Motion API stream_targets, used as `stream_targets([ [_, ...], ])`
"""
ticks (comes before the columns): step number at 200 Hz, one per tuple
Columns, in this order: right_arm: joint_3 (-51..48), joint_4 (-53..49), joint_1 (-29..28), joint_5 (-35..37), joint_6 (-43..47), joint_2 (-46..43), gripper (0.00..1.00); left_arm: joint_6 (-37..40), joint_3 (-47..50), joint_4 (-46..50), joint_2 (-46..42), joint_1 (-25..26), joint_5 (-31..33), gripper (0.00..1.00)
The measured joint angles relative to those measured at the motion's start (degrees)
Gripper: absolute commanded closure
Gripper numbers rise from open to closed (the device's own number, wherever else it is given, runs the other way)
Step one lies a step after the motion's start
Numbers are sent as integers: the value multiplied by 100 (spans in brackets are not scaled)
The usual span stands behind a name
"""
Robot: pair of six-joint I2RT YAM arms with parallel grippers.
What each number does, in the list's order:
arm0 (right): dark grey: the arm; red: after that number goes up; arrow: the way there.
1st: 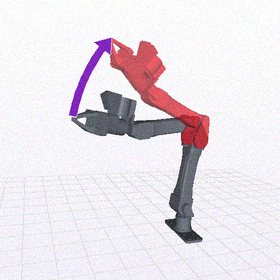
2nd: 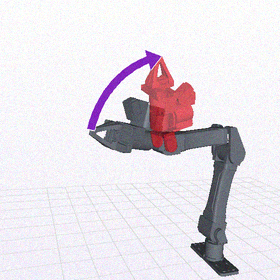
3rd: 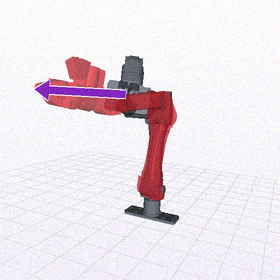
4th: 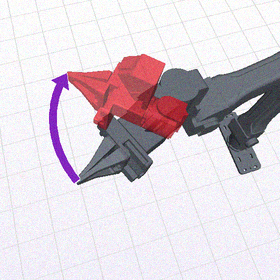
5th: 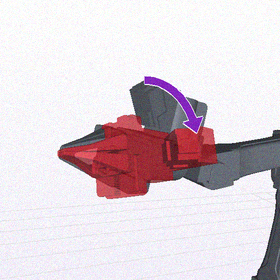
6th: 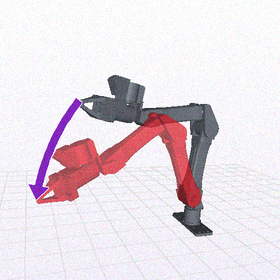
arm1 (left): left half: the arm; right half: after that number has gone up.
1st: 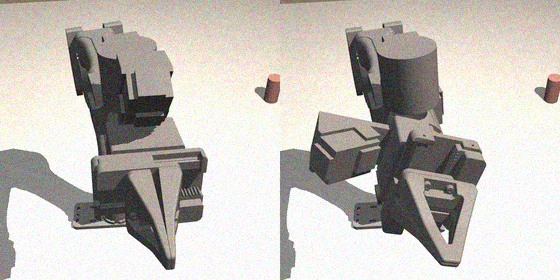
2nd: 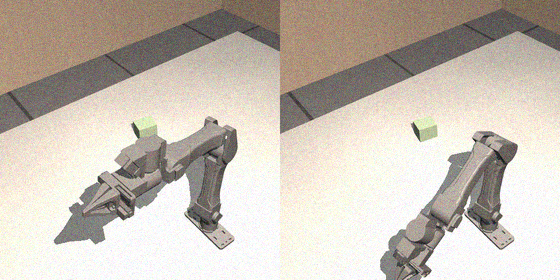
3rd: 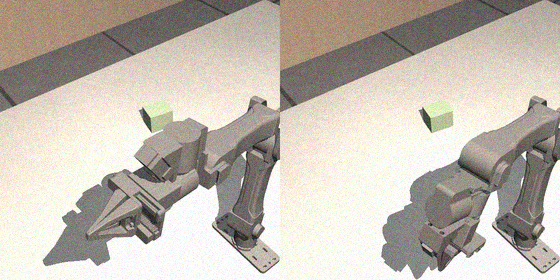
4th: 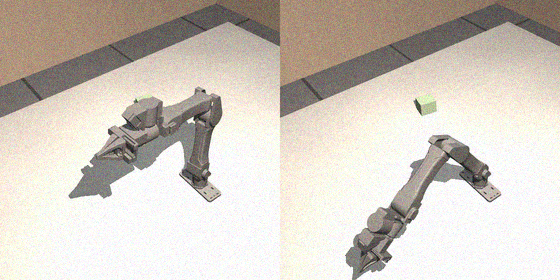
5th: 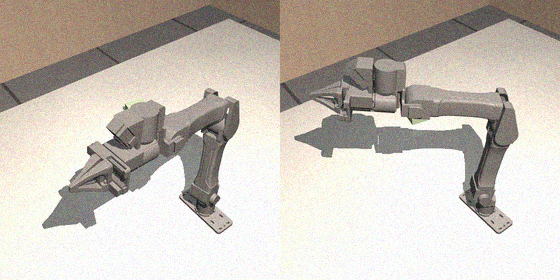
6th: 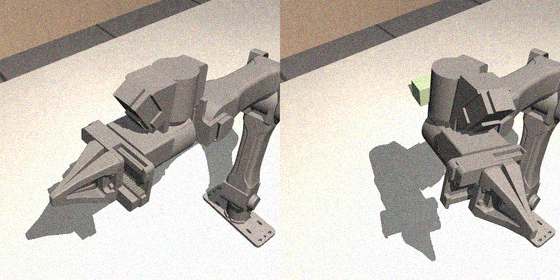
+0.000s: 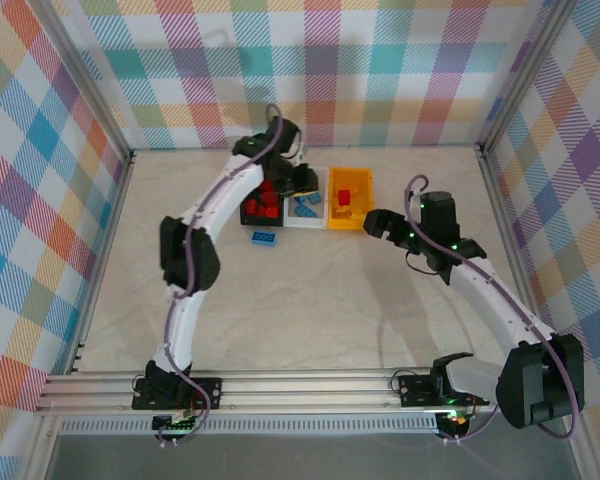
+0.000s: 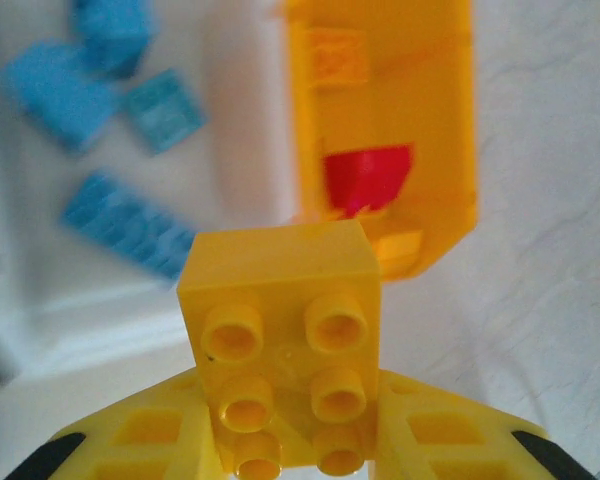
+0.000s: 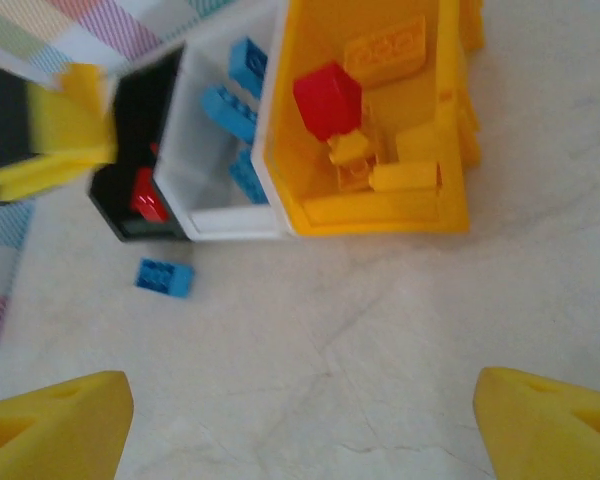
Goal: Sort the legos into containers by color
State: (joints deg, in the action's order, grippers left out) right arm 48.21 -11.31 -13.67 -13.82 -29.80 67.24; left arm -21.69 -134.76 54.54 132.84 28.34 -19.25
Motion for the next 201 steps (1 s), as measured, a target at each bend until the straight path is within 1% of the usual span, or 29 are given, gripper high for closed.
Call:
stream_targets([
  [16,0,15,59,-219,-83,-7,12,-114,-861,63,715,153,-118,68],
  [26,0,15,59,-337,-111,-7,12,-201,-1200,59,1049,223,-199,68],
  [53,0,15,59,-573,-131,-7,11,-557,-1392,-188,1547,293,-415,68],
  [72,0,9,59,-654,-125,-7,11,-752,-1521,-391,1578,286,-487,68],
  [109,0,-11,59,-664,-107,50,12,-844,-1593,-546,1582,289,-490,67],
  [153,39,-81,59,-616,-81,564,14,-896,-1593,-564,1596,289,-481,67],
  [180,396,-289,59,-520,105,1071,19,-874,-1593,-518,1593,260,-365,68],
  [197,1029,-564,59,-514,240,1576,26,-872,-1593,-378,1569,232,-216,69],
  [201,1235,-634,59,-540,260,1738,29,-870,-1593,-317,1558,219,-184,69],
])
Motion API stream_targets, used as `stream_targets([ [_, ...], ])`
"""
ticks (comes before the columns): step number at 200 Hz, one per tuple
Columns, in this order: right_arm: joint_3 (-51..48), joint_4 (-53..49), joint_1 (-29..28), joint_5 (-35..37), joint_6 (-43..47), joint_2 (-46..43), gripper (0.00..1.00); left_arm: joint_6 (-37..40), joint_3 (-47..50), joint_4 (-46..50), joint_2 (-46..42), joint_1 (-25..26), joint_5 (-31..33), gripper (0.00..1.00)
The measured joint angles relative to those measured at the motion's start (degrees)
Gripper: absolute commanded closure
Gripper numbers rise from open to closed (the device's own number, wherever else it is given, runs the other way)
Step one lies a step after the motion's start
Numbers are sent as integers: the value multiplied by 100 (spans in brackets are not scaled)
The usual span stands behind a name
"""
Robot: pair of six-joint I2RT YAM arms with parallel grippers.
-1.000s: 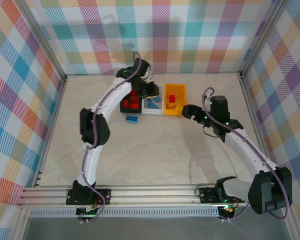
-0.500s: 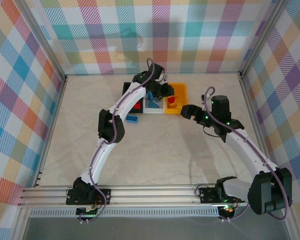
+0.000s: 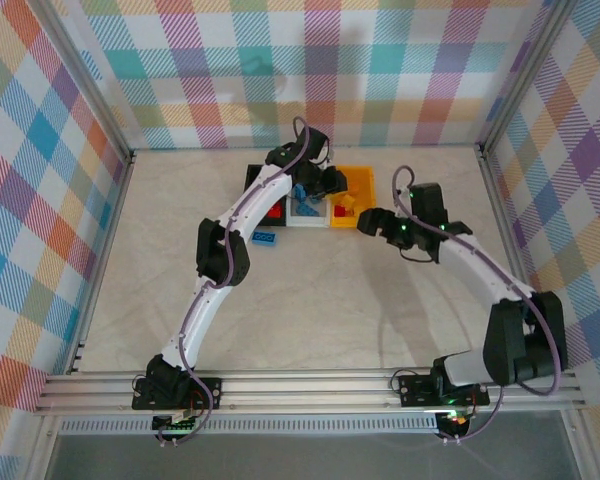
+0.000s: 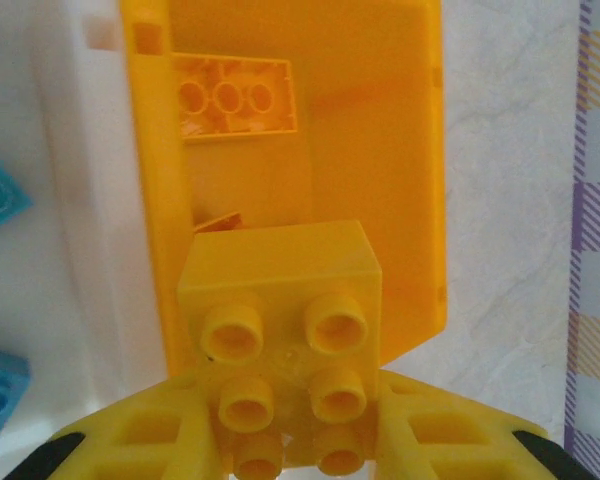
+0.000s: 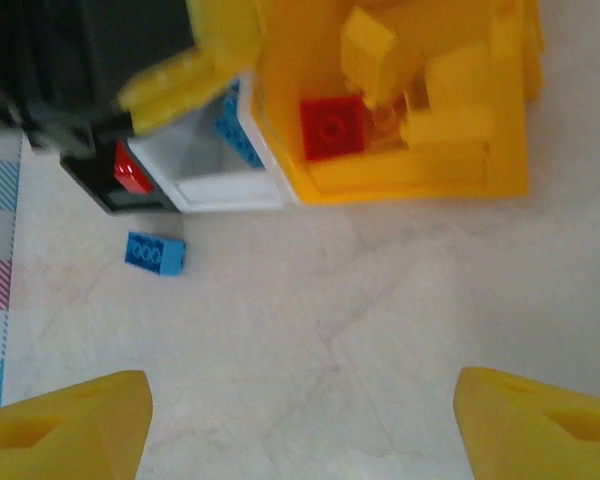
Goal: Sort the legos into containers by color
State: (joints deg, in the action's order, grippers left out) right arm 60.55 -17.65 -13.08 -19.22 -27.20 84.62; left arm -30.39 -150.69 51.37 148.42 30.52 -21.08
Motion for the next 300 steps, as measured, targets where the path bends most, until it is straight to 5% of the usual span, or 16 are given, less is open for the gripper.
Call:
stream_targets([
  [31,1622,-498,0,-306,-26,1226,46,153,44,352,-216,-199,186,68],
  [96,3733,-1757,-87,-765,-848,3307,44,367,424,612,-850,-485,431,69],
  [177,4693,-2553,-308,-516,-2135,4127,60,612,1449,723,-1381,-557,535,70],
  [300,4568,-2629,-579,450,-4380,4168,62,769,3998,505,-3545,-1176,737,71],
])
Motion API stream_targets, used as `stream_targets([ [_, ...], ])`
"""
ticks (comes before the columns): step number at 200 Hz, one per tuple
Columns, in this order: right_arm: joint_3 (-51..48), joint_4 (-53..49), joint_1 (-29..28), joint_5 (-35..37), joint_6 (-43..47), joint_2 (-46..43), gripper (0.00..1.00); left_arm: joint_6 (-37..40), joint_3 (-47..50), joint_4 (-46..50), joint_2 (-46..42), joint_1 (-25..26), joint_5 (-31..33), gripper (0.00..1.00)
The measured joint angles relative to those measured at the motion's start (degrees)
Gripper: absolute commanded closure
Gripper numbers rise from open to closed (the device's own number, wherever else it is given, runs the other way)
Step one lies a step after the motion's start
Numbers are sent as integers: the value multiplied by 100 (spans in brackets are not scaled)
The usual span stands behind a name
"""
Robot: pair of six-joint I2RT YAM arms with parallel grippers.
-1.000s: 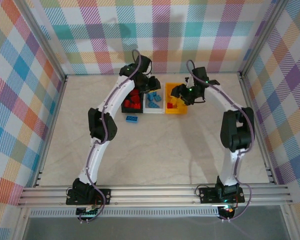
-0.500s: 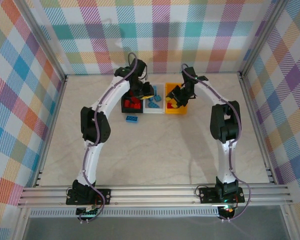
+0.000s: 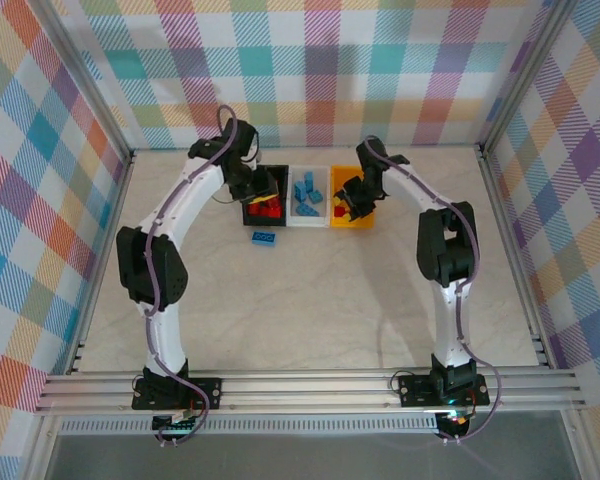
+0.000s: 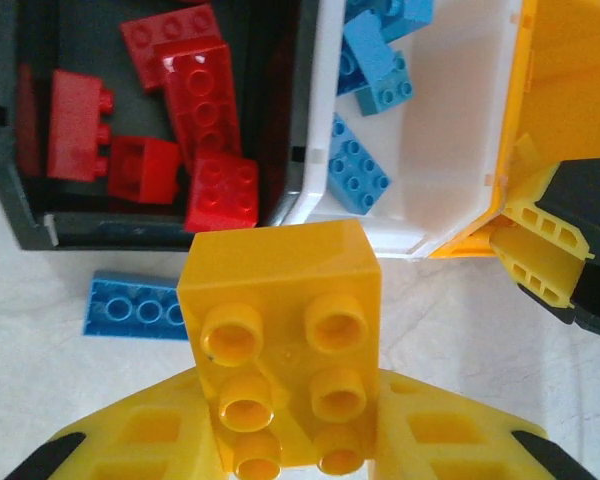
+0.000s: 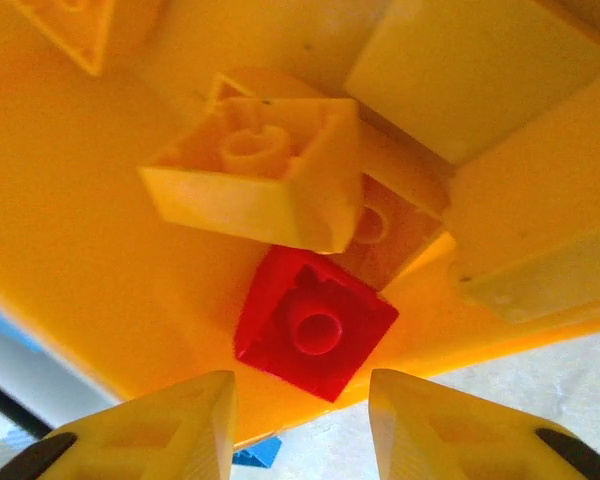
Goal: Sort the legos into containers by color
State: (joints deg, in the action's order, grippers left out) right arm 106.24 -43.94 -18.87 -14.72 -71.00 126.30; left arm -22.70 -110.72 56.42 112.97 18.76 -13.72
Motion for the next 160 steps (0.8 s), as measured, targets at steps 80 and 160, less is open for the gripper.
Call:
stream_targets([
  [80,22,17,-146,400,-610,72,68,199,496,-4,-435,-164,96,71],
  [160,470,52,-146,505,-708,446,71,284,970,-136,-623,-450,94,71],
])
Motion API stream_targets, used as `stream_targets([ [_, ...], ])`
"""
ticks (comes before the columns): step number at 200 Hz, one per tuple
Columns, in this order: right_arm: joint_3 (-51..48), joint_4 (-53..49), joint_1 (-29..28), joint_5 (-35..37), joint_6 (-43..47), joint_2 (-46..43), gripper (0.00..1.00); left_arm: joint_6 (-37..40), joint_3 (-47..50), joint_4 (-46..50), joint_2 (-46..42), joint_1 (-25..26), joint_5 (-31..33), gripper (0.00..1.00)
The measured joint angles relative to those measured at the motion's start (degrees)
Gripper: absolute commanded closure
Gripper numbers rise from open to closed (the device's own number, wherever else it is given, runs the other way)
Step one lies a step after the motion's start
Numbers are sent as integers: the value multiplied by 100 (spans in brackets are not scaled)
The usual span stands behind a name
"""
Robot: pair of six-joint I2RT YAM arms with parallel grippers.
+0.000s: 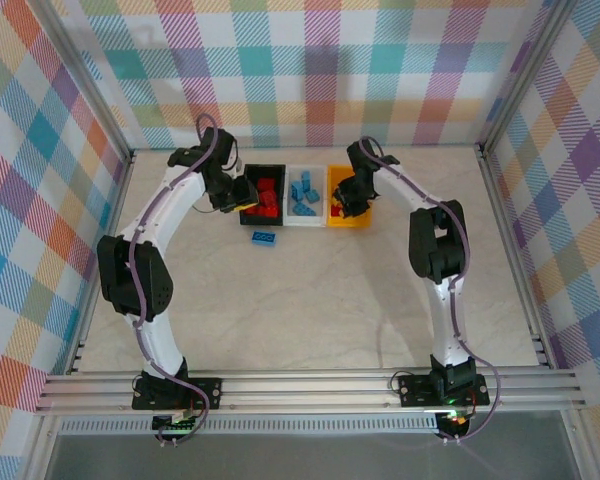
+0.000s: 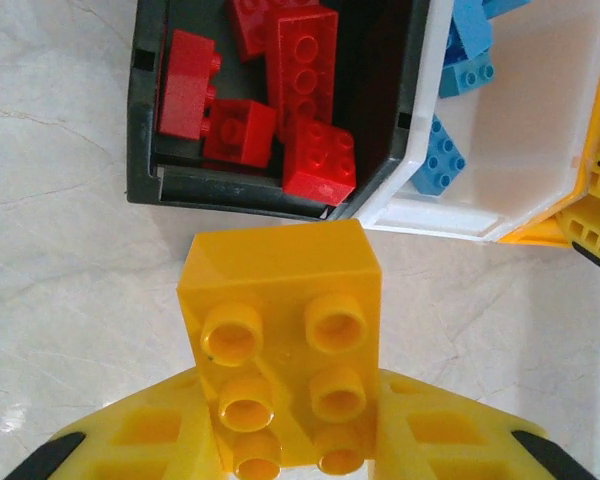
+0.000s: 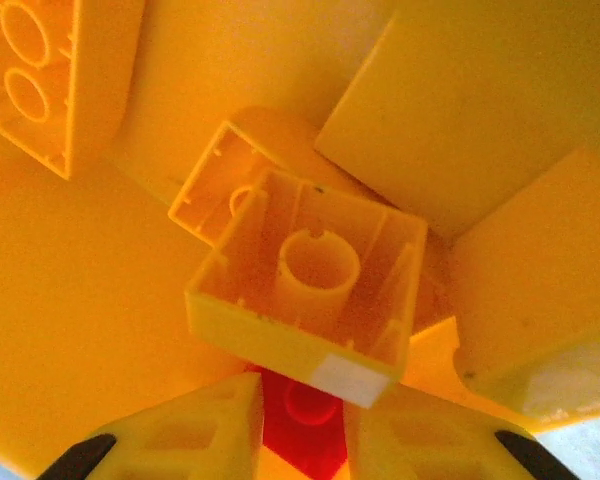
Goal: Sort the legos into containers by color
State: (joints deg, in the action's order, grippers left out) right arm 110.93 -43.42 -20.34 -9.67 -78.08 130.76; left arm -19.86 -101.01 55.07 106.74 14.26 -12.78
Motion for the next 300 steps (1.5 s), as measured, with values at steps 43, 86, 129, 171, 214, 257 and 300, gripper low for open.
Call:
stream_targets([
  [43,181,-28,-2,2,7,116,67,2,11,-85,0,-20,-2,72],
  [86,267,-37,-2,-22,9,175,65,4,72,-127,0,-22,-4,72],
  [129,442,90,-7,-125,26,337,63,22,81,-122,0,-22,-2,72],
  [171,448,160,-22,-149,98,409,83,98,234,-122,-83,-22,4,72],
  [214,446,199,-48,-170,205,492,94,129,363,-125,-140,-22,4,72],
  [257,-63,608,-61,-175,304,216,100,129,407,-127,-195,-22,4,72],
  [300,-592,1003,-85,-319,579,-92,95,127,407,-192,-201,-26,-114,72],
])
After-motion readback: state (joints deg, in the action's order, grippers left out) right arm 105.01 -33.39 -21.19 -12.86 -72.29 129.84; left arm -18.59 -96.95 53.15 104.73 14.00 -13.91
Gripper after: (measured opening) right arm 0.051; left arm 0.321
